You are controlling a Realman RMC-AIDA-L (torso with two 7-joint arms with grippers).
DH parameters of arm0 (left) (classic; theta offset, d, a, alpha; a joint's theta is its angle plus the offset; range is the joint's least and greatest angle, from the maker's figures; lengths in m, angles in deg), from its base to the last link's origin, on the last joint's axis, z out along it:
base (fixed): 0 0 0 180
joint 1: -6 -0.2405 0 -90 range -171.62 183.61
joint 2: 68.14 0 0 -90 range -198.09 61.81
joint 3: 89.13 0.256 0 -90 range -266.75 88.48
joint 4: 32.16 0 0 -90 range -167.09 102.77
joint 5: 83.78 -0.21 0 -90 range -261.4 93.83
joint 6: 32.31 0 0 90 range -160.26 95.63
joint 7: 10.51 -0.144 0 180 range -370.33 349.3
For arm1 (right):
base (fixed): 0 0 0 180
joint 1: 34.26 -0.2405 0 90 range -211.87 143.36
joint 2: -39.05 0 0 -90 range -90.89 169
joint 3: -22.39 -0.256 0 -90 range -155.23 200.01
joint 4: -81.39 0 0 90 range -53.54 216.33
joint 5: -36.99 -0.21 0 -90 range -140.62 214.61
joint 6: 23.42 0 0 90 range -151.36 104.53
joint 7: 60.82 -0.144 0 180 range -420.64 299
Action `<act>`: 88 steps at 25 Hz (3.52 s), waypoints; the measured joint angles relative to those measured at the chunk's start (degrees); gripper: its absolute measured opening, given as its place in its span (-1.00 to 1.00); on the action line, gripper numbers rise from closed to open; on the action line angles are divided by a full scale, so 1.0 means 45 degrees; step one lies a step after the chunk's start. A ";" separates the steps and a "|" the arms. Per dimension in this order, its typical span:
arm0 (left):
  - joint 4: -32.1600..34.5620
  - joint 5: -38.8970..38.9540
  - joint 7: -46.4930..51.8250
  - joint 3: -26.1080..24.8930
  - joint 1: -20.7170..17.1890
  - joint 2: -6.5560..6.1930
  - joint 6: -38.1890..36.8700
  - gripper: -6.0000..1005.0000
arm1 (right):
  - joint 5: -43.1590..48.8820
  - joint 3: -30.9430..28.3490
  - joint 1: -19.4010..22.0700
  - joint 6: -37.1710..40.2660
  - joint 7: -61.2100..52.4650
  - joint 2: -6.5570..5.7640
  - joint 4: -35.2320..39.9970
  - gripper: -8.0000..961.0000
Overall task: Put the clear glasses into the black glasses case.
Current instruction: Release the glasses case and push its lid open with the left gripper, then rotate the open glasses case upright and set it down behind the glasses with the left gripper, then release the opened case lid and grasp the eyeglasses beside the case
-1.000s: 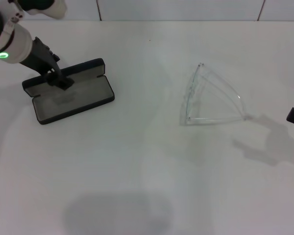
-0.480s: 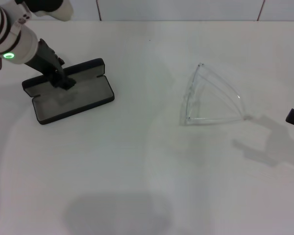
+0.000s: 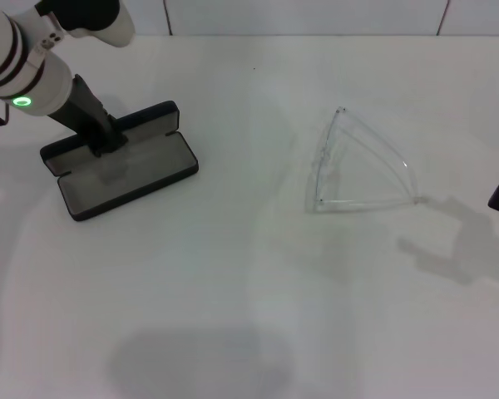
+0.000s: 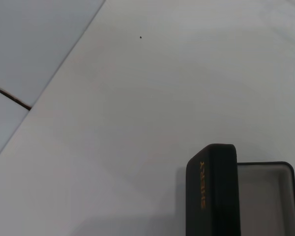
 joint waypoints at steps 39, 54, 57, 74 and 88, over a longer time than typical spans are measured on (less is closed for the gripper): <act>0.5051 0.2146 0.2181 0.8254 -0.1296 0.0206 -0.0505 -0.52 | 0.0054 -0.6782 0.1814 0.1549 0.1499 -0.0136 -0.1415 0.82; 0.4090 0.2139 0.2952 0.9207 -0.0651 0.0229 0.0896 -0.48 | 0.0014 -0.6825 0.1853 0.1468 0.1656 -0.0144 -0.1432 0.82; 0.4088 0.2116 0.3005 0.9262 -0.0648 0.0229 0.1056 -0.47 | 0.0010 -0.6830 0.1841 0.1429 0.1662 -0.0144 -0.1434 0.82; 0.4035 0.2254 0.3141 0.9888 -0.0734 0.0202 0.1244 -0.30 | 0.0002 -0.6856 0.1798 0.1392 0.1831 -0.0144 -0.1551 0.81; 0.5992 0.3119 0.2789 0.8814 -0.0988 0.0124 0.0341 0.01 | 0.0484 -0.6532 0.1775 0.1453 0.1811 -0.0200 -0.1305 0.81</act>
